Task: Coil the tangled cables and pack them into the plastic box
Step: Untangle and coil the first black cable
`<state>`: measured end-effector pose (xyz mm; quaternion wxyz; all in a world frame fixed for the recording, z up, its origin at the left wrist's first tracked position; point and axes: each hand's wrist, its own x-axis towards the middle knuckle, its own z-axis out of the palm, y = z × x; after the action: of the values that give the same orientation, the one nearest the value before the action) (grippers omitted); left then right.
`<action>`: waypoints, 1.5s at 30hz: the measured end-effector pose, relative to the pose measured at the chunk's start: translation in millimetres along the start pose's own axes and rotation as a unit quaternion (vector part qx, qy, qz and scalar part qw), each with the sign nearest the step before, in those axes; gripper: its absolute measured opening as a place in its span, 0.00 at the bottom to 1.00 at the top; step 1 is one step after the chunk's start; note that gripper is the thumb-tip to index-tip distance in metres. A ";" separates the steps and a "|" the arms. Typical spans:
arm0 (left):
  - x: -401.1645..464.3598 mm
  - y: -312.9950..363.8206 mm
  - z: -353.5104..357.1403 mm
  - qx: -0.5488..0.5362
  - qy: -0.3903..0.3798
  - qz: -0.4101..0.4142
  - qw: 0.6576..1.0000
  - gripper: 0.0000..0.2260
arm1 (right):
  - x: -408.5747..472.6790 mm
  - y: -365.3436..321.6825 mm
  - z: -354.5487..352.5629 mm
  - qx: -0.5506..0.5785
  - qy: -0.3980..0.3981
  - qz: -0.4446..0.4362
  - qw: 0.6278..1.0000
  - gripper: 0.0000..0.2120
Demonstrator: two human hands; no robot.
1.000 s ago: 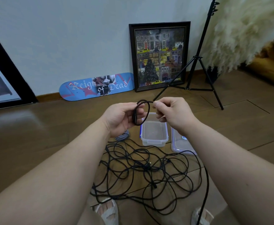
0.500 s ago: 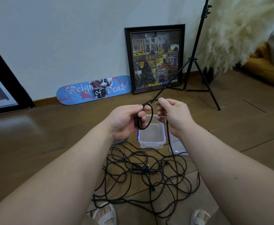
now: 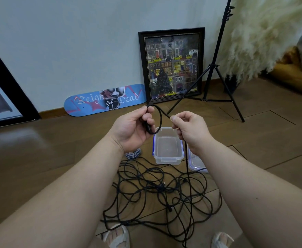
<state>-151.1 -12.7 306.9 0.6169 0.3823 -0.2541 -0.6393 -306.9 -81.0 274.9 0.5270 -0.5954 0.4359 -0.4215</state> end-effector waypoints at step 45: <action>-9.3 -11.8 20.9 0.137 -0.049 0.081 0.986 0.14 | -16.3 -28.3 8.0 -0.039 -0.058 -0.157 0.985 0.11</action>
<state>-175.4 -5.4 311.2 0.5955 0.4098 -0.3994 -0.5638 -301.4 -61.4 301.7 0.4548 -0.6998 0.3220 -0.4469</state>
